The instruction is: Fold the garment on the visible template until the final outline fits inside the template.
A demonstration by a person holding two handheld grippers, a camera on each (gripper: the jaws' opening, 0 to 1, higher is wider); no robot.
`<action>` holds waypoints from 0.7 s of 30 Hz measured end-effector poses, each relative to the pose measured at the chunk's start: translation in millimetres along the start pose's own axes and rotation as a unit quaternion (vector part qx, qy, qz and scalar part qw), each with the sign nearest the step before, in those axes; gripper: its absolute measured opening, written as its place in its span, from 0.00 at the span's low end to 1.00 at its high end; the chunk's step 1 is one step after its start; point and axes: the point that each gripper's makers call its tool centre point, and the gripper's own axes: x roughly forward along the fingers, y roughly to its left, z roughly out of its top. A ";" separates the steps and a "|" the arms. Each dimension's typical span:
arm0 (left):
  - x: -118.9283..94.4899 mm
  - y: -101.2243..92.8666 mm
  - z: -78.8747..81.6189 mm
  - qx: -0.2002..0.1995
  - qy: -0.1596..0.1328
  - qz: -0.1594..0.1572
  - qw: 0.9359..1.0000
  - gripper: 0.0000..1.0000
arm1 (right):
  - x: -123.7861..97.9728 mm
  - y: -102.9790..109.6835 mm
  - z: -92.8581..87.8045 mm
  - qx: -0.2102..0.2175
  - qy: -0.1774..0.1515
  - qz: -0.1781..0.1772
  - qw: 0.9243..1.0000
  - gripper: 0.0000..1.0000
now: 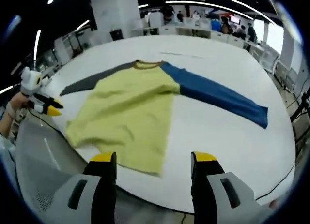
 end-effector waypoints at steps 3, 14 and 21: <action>2.5 -0.9 -1.3 -0.009 0.000 -0.001 1.000 0.22 | 3.7 -9.3 -10.2 -0.034 0.031 -0.034 0.998 0.55; 12.0 -5.5 -3.5 -0.024 -0.019 0.014 0.999 0.18 | 22.3 -5.9 -25.6 0.017 0.033 -0.027 0.999 0.41; 16.8 -4.0 -11.7 -0.029 -0.006 0.011 1.000 0.18 | 29.1 -2.7 -27.7 0.017 0.037 -0.019 0.999 0.36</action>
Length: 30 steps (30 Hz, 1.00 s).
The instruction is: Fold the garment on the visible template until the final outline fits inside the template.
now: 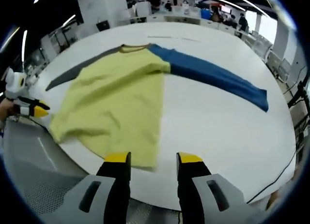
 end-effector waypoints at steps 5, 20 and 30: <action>2.2 0.9 -1.5 0.002 0.006 0.000 1.000 0.18 | 6.4 0.1 -2.1 -0.001 0.008 0.003 1.000 0.34; 10.5 0.1 -9.4 0.002 0.030 -0.001 1.000 0.17 | 14.5 -4.0 -5.9 -0.008 0.020 -0.001 1.000 0.30; 17.4 -0.6 -15.7 0.006 0.048 -0.005 0.999 0.14 | 14.7 -6.4 -6.1 -0.022 0.018 -0.011 1.000 0.25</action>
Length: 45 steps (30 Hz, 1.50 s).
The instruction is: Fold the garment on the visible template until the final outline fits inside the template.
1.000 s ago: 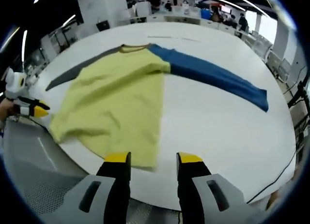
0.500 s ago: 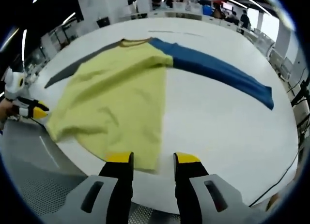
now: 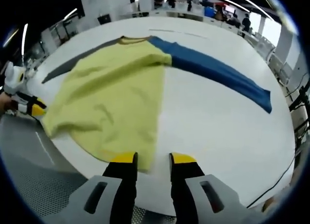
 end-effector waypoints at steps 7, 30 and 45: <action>0.0 1.9 -1.0 0.008 0.008 0.004 1.000 0.08 | 0.1 2.7 0.1 -0.014 0.008 -0.007 1.000 0.24; -15.2 11.6 -4.0 0.009 0.018 0.022 1.000 0.00 | -6.7 17.1 3.5 -0.035 0.003 0.032 0.999 0.03; -68.0 11.2 0.2 -0.007 -0.021 0.063 0.998 0.00 | -48.0 21.9 18.9 -0.058 -0.015 0.037 0.998 0.03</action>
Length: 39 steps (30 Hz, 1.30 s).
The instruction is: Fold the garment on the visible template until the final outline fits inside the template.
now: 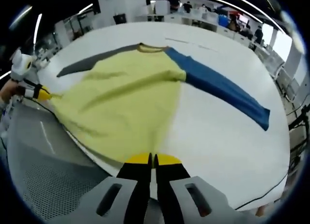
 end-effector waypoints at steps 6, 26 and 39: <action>-17.7 -8.2 -3.4 0.003 -0.002 0.005 1.000 0.00 | -17.1 6.0 0.2 -0.020 0.004 0.005 1.000 0.03; -2.2 -2.5 -30.8 0.013 0.053 0.020 0.998 0.00 | -16.3 22.4 -24.0 -0.017 0.033 0.031 0.999 0.03; 3.2 -4.3 -42.4 0.071 0.135 0.004 0.988 0.00 | -12.9 26.9 -49.2 -0.040 0.102 0.038 0.993 0.03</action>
